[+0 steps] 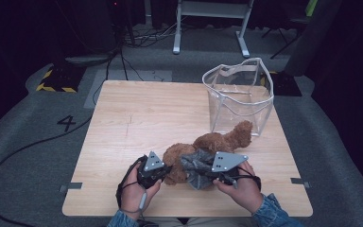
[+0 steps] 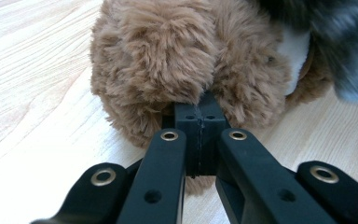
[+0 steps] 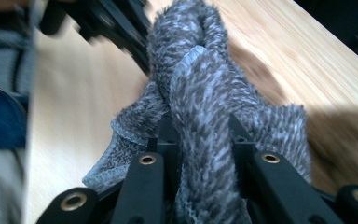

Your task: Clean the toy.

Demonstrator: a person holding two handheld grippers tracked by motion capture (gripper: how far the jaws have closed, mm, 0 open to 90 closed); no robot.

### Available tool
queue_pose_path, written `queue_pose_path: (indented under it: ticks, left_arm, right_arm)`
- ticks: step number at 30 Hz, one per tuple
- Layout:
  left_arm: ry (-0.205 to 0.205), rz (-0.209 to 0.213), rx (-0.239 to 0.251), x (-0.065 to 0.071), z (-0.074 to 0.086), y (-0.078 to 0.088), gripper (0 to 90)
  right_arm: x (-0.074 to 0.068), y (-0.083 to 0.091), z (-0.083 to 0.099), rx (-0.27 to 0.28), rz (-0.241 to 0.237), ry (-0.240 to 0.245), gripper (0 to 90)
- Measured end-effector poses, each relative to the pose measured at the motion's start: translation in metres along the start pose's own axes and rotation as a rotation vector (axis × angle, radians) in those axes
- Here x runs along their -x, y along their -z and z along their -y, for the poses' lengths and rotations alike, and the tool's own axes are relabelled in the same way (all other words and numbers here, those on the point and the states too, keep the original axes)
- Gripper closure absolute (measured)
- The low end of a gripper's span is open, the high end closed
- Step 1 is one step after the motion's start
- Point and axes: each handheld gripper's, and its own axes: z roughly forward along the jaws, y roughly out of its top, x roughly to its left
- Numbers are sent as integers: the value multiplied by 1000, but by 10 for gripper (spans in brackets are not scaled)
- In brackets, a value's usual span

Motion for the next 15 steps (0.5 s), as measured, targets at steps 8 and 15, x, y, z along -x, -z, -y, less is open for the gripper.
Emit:
queue_pose_path:
  ticks: [8, 15]
  left_arm:
    - [9, 2, 11, -3, 0, -1, 899]
    - [16, -4, 6, -4, 1, -1, 899]
  right_arm:
    - [12, 23, 42, -51, 69, -30, 742]
    - [28, 55, 71, -65, 155, -155, 741]
